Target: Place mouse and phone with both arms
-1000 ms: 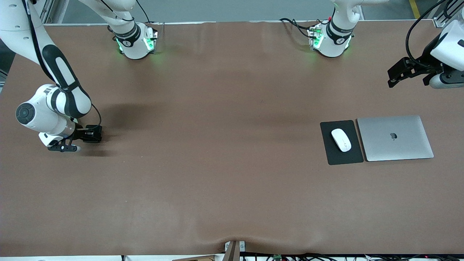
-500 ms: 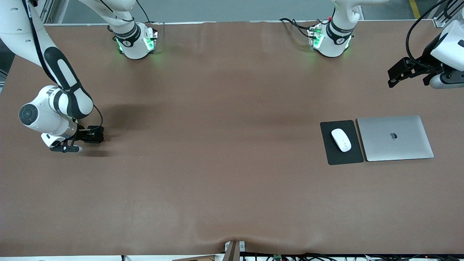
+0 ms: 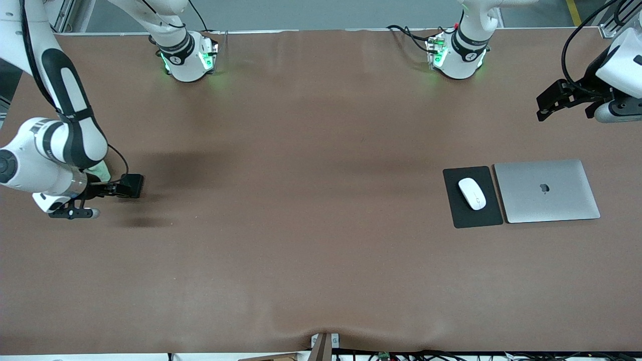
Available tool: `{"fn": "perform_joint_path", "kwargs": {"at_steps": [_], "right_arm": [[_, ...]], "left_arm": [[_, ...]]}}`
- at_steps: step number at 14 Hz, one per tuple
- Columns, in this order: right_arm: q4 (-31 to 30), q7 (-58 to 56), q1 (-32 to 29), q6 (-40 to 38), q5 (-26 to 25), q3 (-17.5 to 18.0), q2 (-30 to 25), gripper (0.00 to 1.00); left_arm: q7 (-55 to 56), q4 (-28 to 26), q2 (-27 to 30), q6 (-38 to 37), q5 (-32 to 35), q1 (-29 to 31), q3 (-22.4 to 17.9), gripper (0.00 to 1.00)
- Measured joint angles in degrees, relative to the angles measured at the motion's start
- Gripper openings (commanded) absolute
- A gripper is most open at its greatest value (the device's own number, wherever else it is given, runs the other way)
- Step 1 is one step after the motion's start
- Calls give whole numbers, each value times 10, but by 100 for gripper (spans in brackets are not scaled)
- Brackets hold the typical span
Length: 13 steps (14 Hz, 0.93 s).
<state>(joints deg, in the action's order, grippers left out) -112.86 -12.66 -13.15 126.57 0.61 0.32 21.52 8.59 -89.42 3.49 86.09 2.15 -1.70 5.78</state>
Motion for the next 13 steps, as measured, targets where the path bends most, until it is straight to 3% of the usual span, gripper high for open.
{"fn": "perform_joint_path", "kwargs": {"at_steps": [9,13], "right_arm": [[131,19,34,-239,0,1,-100,100],[178,28,57,-302,0,2,-142,100]], "left_arm": [[0,3,0,0,0,14,-4,100],[0,9,0,0,0,17,-2,100]]}}
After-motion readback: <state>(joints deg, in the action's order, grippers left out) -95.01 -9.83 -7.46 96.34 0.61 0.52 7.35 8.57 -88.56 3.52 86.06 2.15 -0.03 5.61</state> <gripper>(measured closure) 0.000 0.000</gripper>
